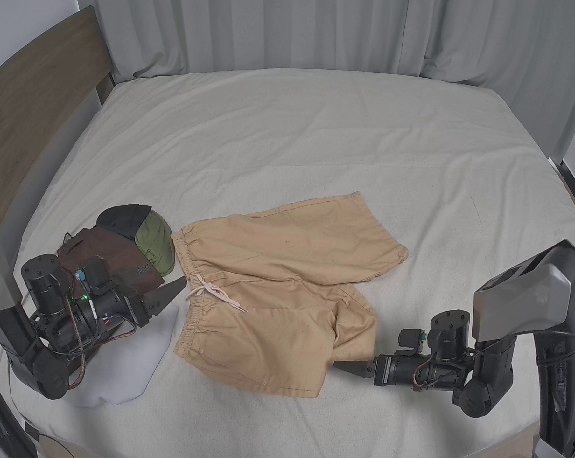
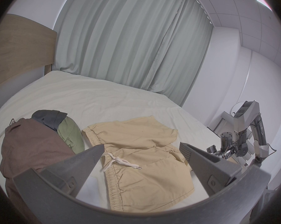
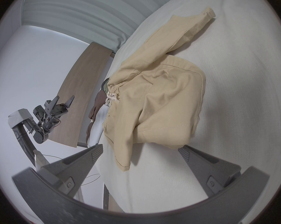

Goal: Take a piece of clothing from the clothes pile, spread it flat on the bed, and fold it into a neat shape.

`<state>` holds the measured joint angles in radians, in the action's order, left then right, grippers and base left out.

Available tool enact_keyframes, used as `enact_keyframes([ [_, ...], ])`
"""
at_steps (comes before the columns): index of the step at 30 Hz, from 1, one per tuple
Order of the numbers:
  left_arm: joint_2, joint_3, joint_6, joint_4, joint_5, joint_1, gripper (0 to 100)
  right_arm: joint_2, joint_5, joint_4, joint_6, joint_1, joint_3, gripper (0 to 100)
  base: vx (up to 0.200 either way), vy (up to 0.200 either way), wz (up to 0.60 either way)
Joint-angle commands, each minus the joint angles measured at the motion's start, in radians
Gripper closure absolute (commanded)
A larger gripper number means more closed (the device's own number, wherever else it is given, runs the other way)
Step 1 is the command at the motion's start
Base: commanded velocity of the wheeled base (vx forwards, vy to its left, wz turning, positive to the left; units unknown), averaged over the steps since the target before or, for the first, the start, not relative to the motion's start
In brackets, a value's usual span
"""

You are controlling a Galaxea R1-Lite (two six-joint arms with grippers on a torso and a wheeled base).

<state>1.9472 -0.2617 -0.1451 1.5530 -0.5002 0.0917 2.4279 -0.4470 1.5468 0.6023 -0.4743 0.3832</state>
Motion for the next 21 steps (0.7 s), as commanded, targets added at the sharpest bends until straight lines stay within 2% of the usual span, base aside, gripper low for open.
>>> enact_keyframes([
  [1, 0.001, -0.001, -0.001, 0.001, -0.001, -0.001, 0, 0.016, 0.001, 0.003, 0.005, -0.003, 0.02, 0, 0.0, 0.0, 0.0],
  [7, 0.001, 0.001, -0.001, 0.001, -0.001, -0.001, 0, 0.002, 0.041, 0.003, 0.005, 0.011, 0.026, 0, 0.0, 0.0, 0.0],
  [13, 0.007, 0.002, 0.001, 0.001, 0.0, 0.0, 0, -0.079, 0.044, -0.001, -0.004, 0.057, 0.006, 0, 0.0, 0.0, 0.0],
  [21, 0.01, 0.002, 0.001, 0.001, -0.001, 0.0, 0, -0.132, 0.045, -0.002, -0.095, 0.14, -0.003, 0, 0.0, 0.0, 0.0],
])
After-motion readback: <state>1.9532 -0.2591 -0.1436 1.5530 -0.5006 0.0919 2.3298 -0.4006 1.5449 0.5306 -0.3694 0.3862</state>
